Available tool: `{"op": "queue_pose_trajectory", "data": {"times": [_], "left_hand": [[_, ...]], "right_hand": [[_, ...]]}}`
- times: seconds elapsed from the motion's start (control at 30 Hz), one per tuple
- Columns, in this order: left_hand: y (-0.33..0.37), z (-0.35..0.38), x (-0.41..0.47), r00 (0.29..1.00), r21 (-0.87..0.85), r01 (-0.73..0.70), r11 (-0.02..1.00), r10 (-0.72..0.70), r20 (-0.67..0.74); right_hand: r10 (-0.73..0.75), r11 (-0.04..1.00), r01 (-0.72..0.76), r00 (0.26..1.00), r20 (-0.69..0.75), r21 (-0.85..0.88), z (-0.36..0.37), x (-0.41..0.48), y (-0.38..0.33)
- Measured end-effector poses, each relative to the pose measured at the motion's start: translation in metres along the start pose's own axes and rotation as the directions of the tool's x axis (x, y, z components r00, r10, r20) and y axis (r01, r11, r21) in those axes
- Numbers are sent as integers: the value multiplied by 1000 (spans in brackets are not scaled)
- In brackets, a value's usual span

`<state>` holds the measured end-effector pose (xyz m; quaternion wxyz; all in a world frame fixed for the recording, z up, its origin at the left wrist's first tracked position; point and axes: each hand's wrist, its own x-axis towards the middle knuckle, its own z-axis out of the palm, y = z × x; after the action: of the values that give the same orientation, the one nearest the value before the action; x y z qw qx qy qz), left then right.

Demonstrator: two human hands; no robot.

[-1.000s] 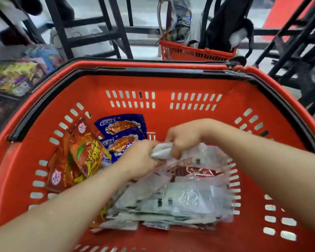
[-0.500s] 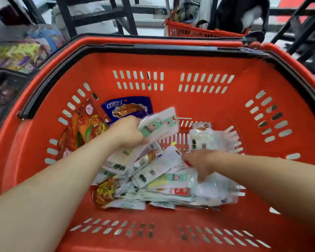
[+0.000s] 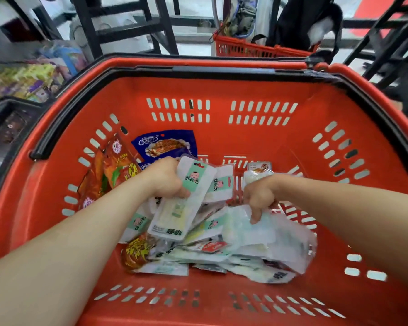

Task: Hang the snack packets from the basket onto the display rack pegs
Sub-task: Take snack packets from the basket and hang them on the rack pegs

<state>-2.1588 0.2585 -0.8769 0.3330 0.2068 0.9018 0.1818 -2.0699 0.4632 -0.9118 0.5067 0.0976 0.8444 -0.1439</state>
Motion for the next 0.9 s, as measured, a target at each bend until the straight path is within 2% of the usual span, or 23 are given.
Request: {"op": "queue_pose_trajectory", "data": {"times": [0.03,0.13,0.3,0.4,0.47,0.53,0.63,0.7,0.77,0.83,0.9], "left_hand": [[-1,-1,0,1000,-14,-1,1000,1,-3],[-2,-8,-2,1000,-101,2,995,-3,-10],[-2,-19,-8,998,-298,-23,954,37,42],[-5,-28,-9,991,-418,-93,904,124,48],[-5,-34,-13,970,-520,-201,830,242,11],[-5,-39,-15,949,-578,-280,766,313,-44],[15,-35,-7,934,-557,-349,754,330,-138],[28,-26,-4,928,-528,-373,763,318,-197],[35,-14,-14,877,-427,-480,766,419,-234],[37,-12,-21,859,-393,-509,765,426,-284],[37,-20,-25,858,-437,-511,740,415,-301]], "right_hand": [[-18,999,19,1000,-12,50,-6,-4,2],[-45,925,52,999,-30,376,-21,-10,9],[-148,766,182,983,-107,616,-37,-25,11],[-202,515,244,966,-161,822,-52,-34,14],[-176,253,237,965,-196,938,-62,-44,17],[-159,19,225,963,-219,974,-66,-55,18],[-151,-158,229,956,-253,961,-66,-69,7],[-146,-243,248,946,-288,938,-66,-70,-2],[-142,-294,293,928,-344,910,-66,-66,-8],[-136,-297,318,919,-369,900,-66,-66,-10],[-107,-225,315,933,-345,922,-65,-69,-5]]}}
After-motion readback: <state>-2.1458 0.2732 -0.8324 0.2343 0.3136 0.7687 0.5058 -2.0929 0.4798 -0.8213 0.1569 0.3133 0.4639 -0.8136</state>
